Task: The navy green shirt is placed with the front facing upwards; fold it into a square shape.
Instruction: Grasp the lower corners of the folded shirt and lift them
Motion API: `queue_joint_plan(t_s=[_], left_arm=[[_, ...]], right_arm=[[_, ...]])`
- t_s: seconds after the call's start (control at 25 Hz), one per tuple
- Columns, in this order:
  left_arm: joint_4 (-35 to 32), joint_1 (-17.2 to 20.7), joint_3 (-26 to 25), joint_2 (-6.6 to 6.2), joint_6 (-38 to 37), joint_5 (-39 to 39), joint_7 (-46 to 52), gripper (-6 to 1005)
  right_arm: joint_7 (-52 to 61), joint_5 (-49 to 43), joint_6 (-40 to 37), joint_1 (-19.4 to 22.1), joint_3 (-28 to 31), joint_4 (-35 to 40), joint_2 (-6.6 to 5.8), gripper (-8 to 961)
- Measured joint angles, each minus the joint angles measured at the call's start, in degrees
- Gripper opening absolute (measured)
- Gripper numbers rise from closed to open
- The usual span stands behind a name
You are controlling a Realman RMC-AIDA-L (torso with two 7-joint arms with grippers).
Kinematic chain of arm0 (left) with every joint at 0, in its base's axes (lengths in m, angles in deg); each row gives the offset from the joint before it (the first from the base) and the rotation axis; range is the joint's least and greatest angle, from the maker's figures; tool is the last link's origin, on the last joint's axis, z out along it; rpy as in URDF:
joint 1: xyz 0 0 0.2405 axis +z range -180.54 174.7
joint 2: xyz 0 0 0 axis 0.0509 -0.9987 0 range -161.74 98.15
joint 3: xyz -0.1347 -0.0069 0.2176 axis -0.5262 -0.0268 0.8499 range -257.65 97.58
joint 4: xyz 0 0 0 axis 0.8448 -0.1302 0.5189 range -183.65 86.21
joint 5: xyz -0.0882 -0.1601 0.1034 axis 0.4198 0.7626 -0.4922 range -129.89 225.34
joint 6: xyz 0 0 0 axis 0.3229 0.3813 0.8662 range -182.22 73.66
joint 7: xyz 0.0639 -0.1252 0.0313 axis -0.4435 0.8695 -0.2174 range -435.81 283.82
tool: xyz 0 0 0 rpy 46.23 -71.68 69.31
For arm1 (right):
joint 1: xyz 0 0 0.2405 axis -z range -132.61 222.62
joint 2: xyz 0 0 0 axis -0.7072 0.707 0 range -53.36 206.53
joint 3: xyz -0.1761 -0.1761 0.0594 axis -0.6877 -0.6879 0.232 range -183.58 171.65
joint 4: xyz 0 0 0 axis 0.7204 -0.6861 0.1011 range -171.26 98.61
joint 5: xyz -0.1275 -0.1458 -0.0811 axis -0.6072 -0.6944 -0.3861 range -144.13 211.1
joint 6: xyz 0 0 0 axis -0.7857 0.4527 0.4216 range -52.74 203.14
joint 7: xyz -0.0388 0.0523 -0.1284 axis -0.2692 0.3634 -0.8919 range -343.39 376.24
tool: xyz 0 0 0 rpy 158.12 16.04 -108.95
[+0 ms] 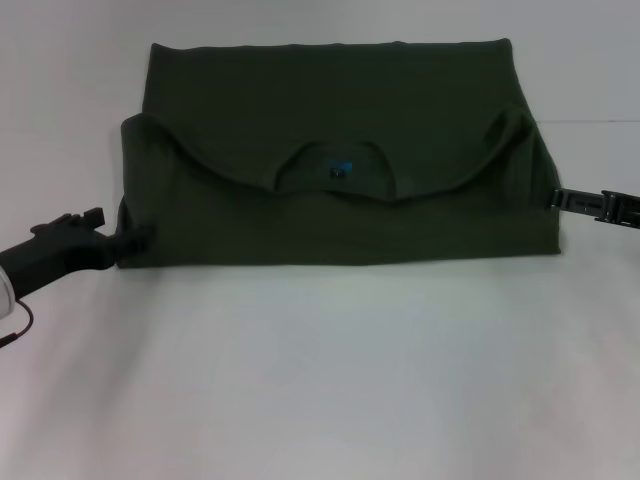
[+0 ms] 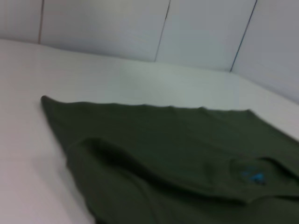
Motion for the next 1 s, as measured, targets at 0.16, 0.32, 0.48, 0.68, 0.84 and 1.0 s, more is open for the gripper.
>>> queue_joint_plan(t_s=[0.16,0.32,0.48,0.68,0.84,1.0], left_arm=[[0.7,0.0,1.5,0.03,3.0,-0.2,-1.6,901],[1.3,0.0,1.6,0.04,4.6,-1.4,-3.9,892],[1.7,0.0,2.0,0.04,6.0,-2.8,-5.9,887],[1.7,-0.5,2.7,0.05,7.2,-5.2,-5.9,885],[1.5,-0.6,4.7,0.04,7.3,-5.6,-5.9,884],[1.3,-0.9,5.9,0.09,7.4,-5.7,-6.0,882]], right_arm=[[0.0,0.3,-0.1,0.2,0.5,0.0,0.36,897],[0.0,0.4,0.1,0.4,1.6,0.0,0.61,917],[0.0,0.4,0.2,0.4,2.1,0.0,0.67,915],[0.0,0.4,0.2,0.4,2.5,0.0,0.80,913],[0.0,0.4,0.2,0.2,2.8,0.0,0.98,911],[0.0,0.4,0.2,0.2,3.0,0.0,1.13,909]])
